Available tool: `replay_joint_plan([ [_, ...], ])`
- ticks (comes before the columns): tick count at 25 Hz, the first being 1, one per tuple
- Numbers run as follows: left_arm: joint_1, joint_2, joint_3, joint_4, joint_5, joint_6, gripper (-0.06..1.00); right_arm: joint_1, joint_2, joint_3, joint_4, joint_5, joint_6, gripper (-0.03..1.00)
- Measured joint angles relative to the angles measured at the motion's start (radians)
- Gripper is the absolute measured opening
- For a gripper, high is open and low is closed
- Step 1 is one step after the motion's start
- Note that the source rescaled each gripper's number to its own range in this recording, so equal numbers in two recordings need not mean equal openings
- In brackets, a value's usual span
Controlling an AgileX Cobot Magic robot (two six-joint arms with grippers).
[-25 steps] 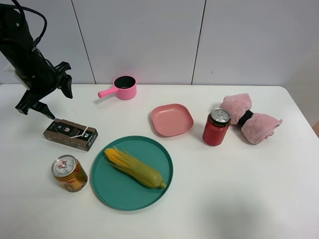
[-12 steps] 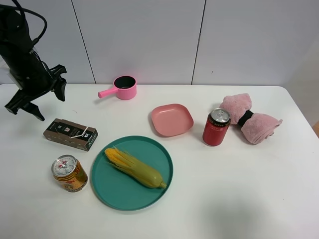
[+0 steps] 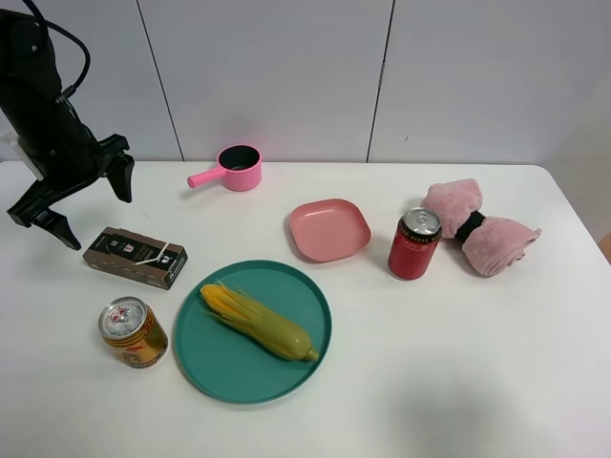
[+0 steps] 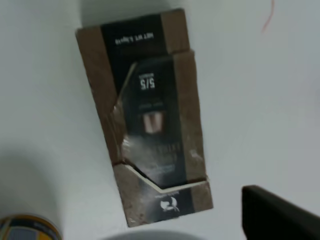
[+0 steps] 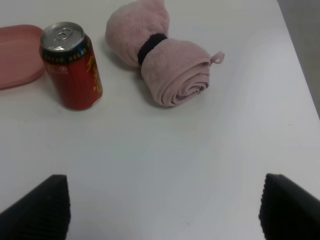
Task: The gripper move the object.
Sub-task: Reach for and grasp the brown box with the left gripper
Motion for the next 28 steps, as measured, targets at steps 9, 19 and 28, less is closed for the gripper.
replay_joint_plan([
  [9,0.0,0.025,0.015,-0.031,-0.053,0.045,1.0,0.0,0.0,0.0,0.0,0.0,0.0,1.0],
  [19,0.0,0.075,0.055,-0.04,-0.149,0.03,1.0,0.0,0.0,0.0,0.0,0.0,0.0,1.0],
  [28,0.0,0.159,0.094,-0.04,-0.267,0.024,1.0,0.0,0.0,0.0,0.0,0.0,0.0,1.0],
])
